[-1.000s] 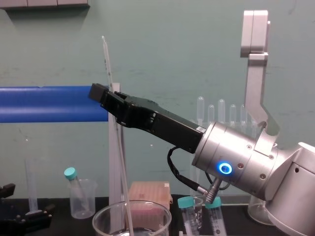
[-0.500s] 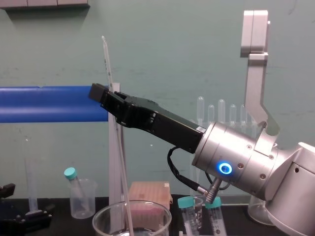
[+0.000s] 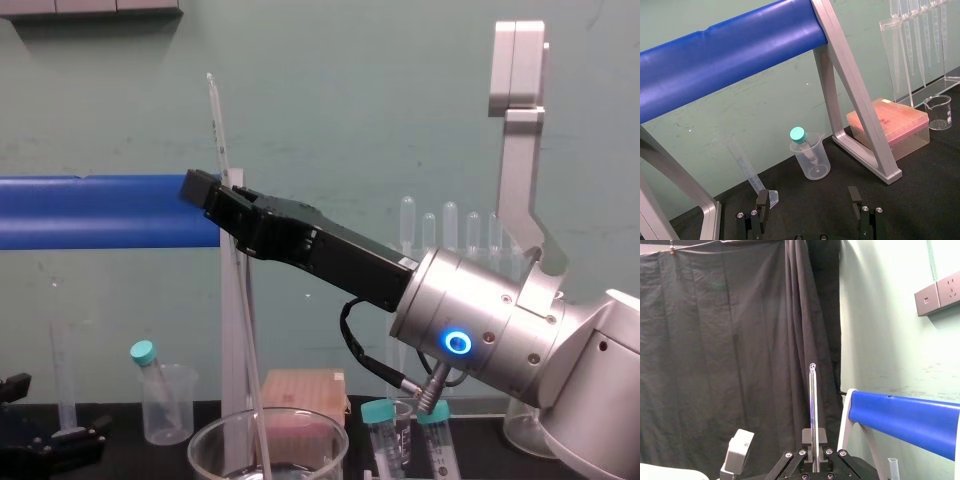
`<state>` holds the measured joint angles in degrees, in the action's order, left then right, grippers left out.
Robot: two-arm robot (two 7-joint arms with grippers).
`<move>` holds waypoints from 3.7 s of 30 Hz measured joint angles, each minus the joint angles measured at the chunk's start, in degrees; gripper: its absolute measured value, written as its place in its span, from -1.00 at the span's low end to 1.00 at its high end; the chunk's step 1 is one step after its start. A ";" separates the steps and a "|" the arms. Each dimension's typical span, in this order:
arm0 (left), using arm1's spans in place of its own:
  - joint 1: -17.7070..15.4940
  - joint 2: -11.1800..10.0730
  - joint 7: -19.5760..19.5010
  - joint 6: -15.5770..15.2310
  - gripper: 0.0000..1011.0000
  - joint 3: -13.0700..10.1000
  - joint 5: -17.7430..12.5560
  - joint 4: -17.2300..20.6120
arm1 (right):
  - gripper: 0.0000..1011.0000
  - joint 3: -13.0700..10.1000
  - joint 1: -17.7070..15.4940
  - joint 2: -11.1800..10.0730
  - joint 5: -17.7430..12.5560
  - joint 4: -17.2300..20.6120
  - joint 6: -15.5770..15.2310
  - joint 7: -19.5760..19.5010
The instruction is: Hold the thermometer with one hand and immerse one end into the beaker, then reinsert it into the test tube rack.
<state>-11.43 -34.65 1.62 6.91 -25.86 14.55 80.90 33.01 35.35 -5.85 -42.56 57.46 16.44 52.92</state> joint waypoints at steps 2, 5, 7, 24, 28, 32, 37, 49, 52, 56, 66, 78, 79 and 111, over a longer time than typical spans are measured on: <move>0.00 0.00 0.00 0.00 0.99 0.00 0.00 0.00 | -0.89 0.00 0.00 0.00 0.00 0.00 0.00 0.00; 0.00 0.00 0.00 0.00 0.99 0.00 0.00 0.00 | -0.89 0.00 0.00 0.00 0.00 0.00 0.00 0.00; 0.00 0.00 0.00 0.00 0.99 0.00 0.00 0.00 | -0.89 0.00 0.00 0.00 0.00 0.00 0.00 0.00; 0.00 0.00 0.00 0.00 0.99 0.00 0.00 0.00 | -0.89 -0.07 1.85 1.29 -2.21 -1.13 0.41 4.99; 0.00 0.00 0.00 0.00 0.99 0.00 0.00 0.00 | -0.89 -0.64 2.30 1.66 -3.46 -0.16 1.26 6.22; 0.00 0.00 0.00 0.00 0.99 0.00 0.00 0.00 | -0.89 -0.98 2.28 1.15 -4.12 3.02 1.69 6.25; 0.00 0.00 0.00 0.00 0.99 0.00 0.00 0.00 | -0.89 -1.49 1.57 -0.59 -4.44 8.19 2.03 4.76; 0.00 0.00 0.00 0.00 0.99 0.00 0.00 0.00 | -0.89 -4.50 -2.40 -7.26 -3.20 21.07 3.40 -2.42; 0.00 0.00 0.00 0.00 0.99 0.00 0.00 0.00 | -0.89 -5.98 -4.66 -9.87 -2.08 25.02 3.55 -5.43; 0.00 0.00 0.00 0.00 0.99 0.00 0.00 0.00 | -0.89 -8.74 -8.58 -13.64 -0.95 29.88 3.56 -9.30; 0.00 0.00 0.00 0.00 0.99 0.00 0.00 0.00 | -0.89 -15.10 -17.79 -20.33 1.23 36.83 2.68 -15.34; 0.00 0.00 0.00 0.00 0.99 0.00 0.00 0.00 | -0.89 -18.19 -22.23 -21.16 0.75 35.34 2.09 -15.90; 0.00 0.00 0.00 0.00 0.99 0.00 0.00 0.00 | -0.89 -18.21 -22.26 -21.03 0.69 34.89 2.09 -15.74; 0.00 0.00 0.00 0.00 0.99 0.00 0.00 0.00 | -0.89 -14.81 -18.02 -18.37 2.51 23.05 1.52 -11.42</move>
<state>-11.43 -34.65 1.62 6.91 -25.86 14.55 80.90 18.20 17.33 -24.21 -40.05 80.51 17.95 41.50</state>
